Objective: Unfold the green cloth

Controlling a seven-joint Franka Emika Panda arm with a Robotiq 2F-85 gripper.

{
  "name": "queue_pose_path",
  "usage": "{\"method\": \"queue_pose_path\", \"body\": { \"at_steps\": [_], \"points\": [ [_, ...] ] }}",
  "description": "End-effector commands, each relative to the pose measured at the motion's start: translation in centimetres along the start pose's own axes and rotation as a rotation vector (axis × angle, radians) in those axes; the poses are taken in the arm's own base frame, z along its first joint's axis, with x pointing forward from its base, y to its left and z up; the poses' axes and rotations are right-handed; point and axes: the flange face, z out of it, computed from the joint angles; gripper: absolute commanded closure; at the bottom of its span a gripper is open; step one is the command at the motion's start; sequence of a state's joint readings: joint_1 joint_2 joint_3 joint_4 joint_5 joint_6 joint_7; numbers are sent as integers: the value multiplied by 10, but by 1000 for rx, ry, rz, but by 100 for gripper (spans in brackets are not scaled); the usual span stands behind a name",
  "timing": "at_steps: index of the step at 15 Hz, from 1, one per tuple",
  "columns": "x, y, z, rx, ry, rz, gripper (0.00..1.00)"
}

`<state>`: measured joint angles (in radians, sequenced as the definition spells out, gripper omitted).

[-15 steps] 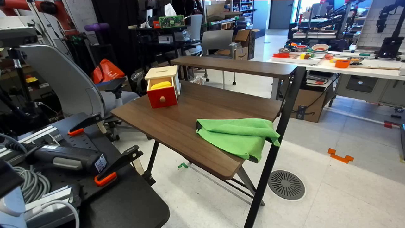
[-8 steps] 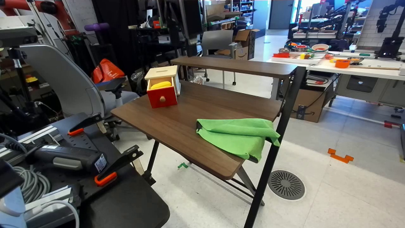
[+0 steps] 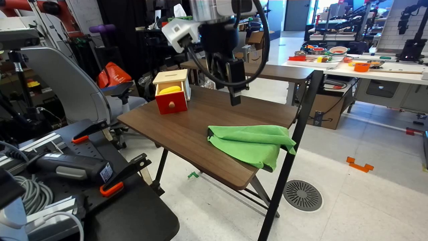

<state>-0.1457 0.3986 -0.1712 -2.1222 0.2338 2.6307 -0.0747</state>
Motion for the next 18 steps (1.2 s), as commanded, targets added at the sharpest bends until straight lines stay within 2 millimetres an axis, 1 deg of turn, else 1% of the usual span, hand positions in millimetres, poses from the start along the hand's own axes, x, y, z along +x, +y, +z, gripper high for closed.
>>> {"method": "queue_pose_path", "body": {
  "at_steps": [1,2,3,4,7,8,10,13,14,18],
  "points": [
    [12,1,27,-9,-80,35,0],
    [4,0,20,-8,-35,17,0],
    [4,1,27,-12,-46,17,0],
    [3,1,29,-14,-49,16,0],
    [3,3,29,-34,-38,25,0],
    [6,4,33,-38,4,38,0],
    [14,4,39,-31,34,83,0],
    [22,-4,58,-26,55,154,0],
    [23,-8,67,-32,43,169,0],
    [22,-16,100,-62,8,198,0]
  ]
}}
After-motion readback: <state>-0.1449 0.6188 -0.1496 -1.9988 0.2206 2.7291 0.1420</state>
